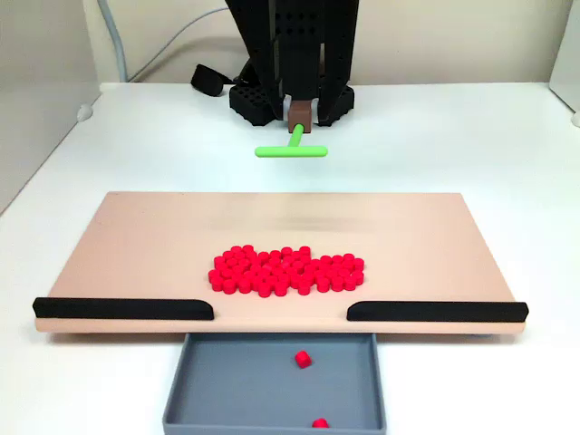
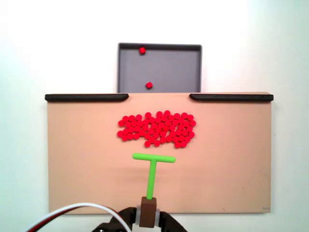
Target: Push granules from left to the grey container
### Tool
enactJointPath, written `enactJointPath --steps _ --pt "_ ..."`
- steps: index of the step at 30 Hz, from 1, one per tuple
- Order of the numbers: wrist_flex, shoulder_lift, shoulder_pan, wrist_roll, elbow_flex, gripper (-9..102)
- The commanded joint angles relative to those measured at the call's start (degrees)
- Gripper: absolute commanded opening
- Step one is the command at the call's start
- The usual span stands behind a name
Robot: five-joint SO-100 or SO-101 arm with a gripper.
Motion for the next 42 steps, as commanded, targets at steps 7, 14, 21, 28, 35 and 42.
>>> enactJointPath --steps 7,14,21,28,35,42 --pt "-0.26 -2.46 4.39 -10.63 -0.44 0" --pt "-0.26 -2.37 4.39 -10.63 -0.44 0" --pt "-0.26 -2.46 4.31 -10.63 -0.44 0" --pt "-0.26 -2.64 4.22 -10.63 -0.44 0" --pt "-0.18 -2.29 4.39 -10.90 -0.44 0" --pt "0.18 -1.49 5.01 -11.60 -0.44 0"
